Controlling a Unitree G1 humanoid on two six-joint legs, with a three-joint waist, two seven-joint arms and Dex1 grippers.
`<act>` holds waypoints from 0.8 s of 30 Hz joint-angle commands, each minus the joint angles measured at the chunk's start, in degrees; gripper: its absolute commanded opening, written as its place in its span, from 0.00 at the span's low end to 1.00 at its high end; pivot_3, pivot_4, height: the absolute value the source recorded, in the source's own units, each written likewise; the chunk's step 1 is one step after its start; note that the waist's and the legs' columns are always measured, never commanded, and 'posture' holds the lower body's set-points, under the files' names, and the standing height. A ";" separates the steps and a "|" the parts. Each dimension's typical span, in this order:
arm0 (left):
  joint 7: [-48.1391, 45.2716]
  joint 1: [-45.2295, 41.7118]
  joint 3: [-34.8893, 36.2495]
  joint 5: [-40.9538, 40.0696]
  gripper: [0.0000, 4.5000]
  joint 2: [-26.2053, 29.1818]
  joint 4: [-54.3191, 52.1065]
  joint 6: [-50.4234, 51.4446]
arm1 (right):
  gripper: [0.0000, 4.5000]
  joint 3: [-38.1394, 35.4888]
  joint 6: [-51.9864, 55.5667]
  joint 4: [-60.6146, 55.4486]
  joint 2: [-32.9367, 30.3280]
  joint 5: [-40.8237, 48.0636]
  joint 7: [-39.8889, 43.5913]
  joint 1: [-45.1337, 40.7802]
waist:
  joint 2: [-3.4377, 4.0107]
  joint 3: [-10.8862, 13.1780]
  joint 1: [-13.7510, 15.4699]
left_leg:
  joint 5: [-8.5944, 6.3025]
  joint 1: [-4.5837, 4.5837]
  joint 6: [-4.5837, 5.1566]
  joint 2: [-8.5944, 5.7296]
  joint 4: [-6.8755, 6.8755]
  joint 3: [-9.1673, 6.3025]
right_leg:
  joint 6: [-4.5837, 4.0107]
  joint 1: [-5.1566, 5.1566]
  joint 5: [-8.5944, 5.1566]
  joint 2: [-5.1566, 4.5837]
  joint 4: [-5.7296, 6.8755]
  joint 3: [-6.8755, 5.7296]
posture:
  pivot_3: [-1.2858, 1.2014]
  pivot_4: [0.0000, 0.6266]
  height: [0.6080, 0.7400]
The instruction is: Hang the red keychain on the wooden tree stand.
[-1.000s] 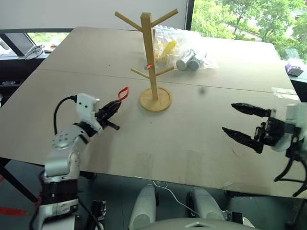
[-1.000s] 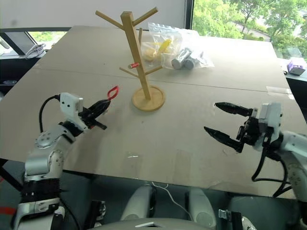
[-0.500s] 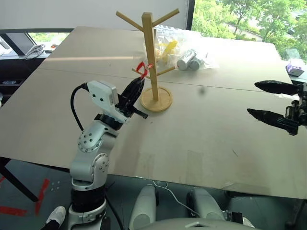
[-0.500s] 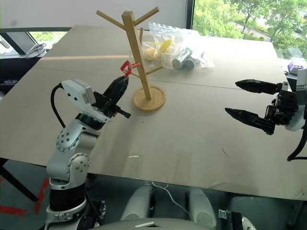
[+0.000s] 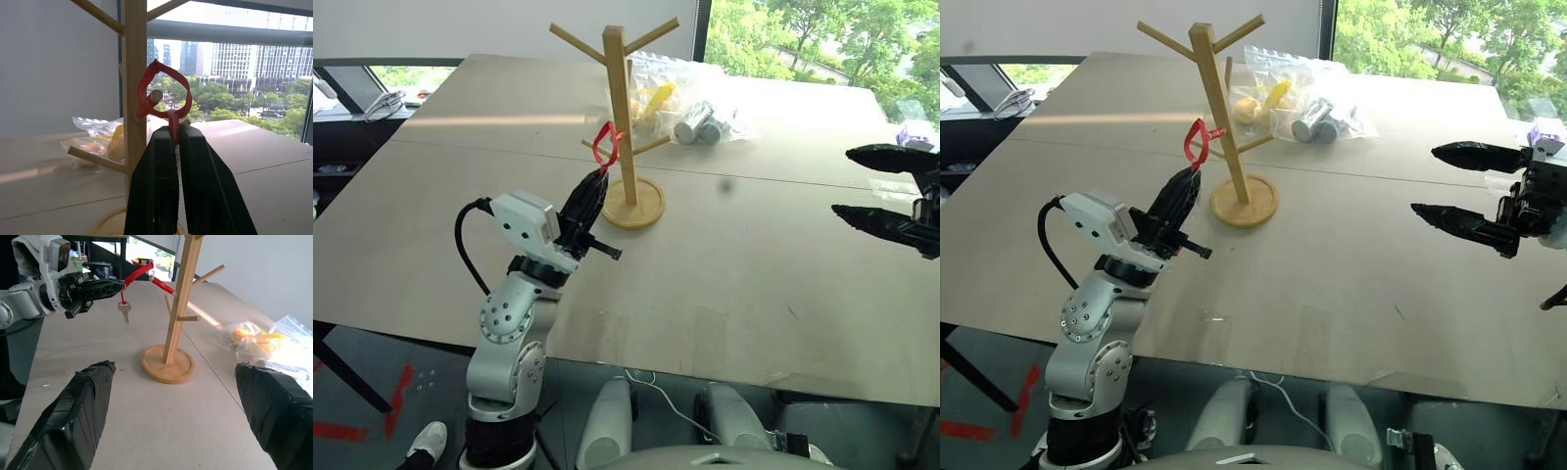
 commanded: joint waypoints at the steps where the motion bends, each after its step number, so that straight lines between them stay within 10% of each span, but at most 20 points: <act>1: 0.74 -1.39 0.67 1.76 0.00 0.30 1.26 -2.51 | 0.94 -0.83 -0.59 -0.45 -0.02 -0.36 1.25 -0.54 | 0.00 0.00 0.01 | 0.00 0.00 0.00 0.00 0.00 0.00 | 0.00 0.00 0.00 0.00 0.00 0.00 | 0.52 0.24 1.00; 24: 4.91 -8.79 -3.07 9.46 0.00 -3.15 13.18 -6.08 | 0.94 -3.45 0.49 -2.33 -0.16 -0.23 2.49 1.67 | 0.00 0.00 0.02 | 0.00 -0.02 0.00 -0.01 0.01 -0.02 | 0.01 0.00 0.00 0.00 -0.01 -0.02 | 0.52 0.24 1.00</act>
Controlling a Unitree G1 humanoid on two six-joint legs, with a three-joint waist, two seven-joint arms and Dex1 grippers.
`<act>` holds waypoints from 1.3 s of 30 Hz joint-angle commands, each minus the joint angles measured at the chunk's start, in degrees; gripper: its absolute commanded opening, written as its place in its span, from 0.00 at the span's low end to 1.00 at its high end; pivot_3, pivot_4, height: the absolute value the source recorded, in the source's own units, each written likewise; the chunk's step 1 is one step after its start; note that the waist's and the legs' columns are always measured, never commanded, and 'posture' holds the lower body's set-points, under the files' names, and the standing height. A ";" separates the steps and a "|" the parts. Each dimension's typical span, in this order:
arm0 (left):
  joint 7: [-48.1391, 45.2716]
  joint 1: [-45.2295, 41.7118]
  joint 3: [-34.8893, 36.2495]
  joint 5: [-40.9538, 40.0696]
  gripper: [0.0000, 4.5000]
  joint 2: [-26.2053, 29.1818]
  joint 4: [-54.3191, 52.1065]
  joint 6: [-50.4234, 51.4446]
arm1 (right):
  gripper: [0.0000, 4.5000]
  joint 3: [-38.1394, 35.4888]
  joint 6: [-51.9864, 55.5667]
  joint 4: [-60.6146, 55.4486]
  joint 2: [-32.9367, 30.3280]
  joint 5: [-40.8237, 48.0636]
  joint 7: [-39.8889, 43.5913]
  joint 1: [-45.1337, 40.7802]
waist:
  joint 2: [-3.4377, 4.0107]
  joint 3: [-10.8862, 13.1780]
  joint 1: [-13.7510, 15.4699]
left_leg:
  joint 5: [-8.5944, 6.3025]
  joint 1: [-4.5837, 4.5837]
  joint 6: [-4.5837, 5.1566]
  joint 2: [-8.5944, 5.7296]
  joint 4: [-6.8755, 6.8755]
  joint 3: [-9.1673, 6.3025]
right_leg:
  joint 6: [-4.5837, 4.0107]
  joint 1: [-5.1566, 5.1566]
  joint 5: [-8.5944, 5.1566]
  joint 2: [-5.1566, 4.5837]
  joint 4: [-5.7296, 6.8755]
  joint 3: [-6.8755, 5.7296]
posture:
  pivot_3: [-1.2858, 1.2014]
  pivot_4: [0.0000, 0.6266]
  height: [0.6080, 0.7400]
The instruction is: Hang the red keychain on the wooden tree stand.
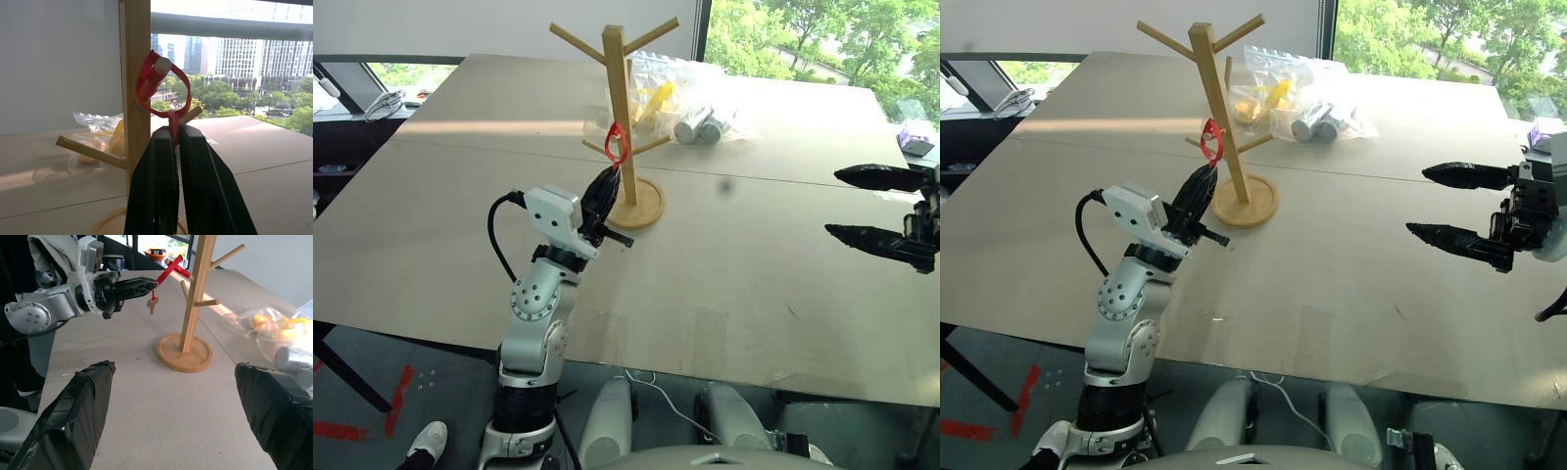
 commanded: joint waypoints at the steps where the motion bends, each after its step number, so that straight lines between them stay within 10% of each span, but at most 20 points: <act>1: 2.75 -1.39 -0.70 3.81 0.00 -0.10 0.93 -0.09 | 0.94 -3.13 -0.82 -0.95 -0.61 0.08 0.07 -0.63 | 0.00 0.00 -0.05 | 0.00 0.00 0.00 0.00 0.00 0.00 | 0.00 0.00 0.00 0.00 0.00 0.00 | 0.52 0.24 1.00; 5: 2.57 -1.47 -1.84 4.70 0.00 -0.41 2.31 -0.26 | 0.94 -3.31 -0.94 -0.99 -0.61 -0.09 0.07 -0.44 | 0.00 0.00 0.02 | 0.00 -0.01 0.00 0.00 0.00 -0.01 | 0.00 0.00 0.00 0.00 -0.01 0.00 | 0.52 0.24 1.00; 17: 2.53 0.07 -0.86 2.64 0.98 -0.81 0.55 -0.14 | 0.94 -3.09 -1.31 -1.14 0.30 -0.91 0.08 0.19 | 0.00 0.00 -0.03 | 0.00 -0.01 0.00 -0.01 0.00 0.00 | 0.00 0.00 0.00 -0.01 -0.02 0.00 | 0.52 0.24 1.00; 23: 3.18 3.90 1.03 2.16 0.99 0.89 -3.58 3.00 | 0.94 -2.14 -3.55 -1.50 5.76 -3.71 -7.11 0.32 | -0.04 -0.02 -0.10 | 0.00 -0.01 0.00 0.00 -0.01 -0.04 | 0.00 0.01 0.00 0.00 -0.02 -0.02 | 0.52 0.24 1.00; 31: 4.54 9.56 7.99 1.91 0.99 3.32 -2.81 4.10 | 0.94 5.89 -16.35 -1.68 32.31 -24.97 -39.37 2.85 | 0.00 -0.01 -0.18 | 0.00 0.01 -0.01 0.01 -0.06 -0.03 | 0.01 -0.06 -0.01 0.00 0.04 -0.01 | 0.52 0.24 1.00; 39: 6.21 12.40 8.44 4.90 0.99 1.85 6.03 -1.88 | 0.94 12.36 -32.57 9.24 47.07 -38.72 -50.27 8.11 | 0.07 -0.01 -0.09 | 0.00 0.01 -0.01 -0.02 -0.12 0.02 | 0.00 -0.10 0.00 -0.05 0.02 0.02 | 0.52 0.24 1.00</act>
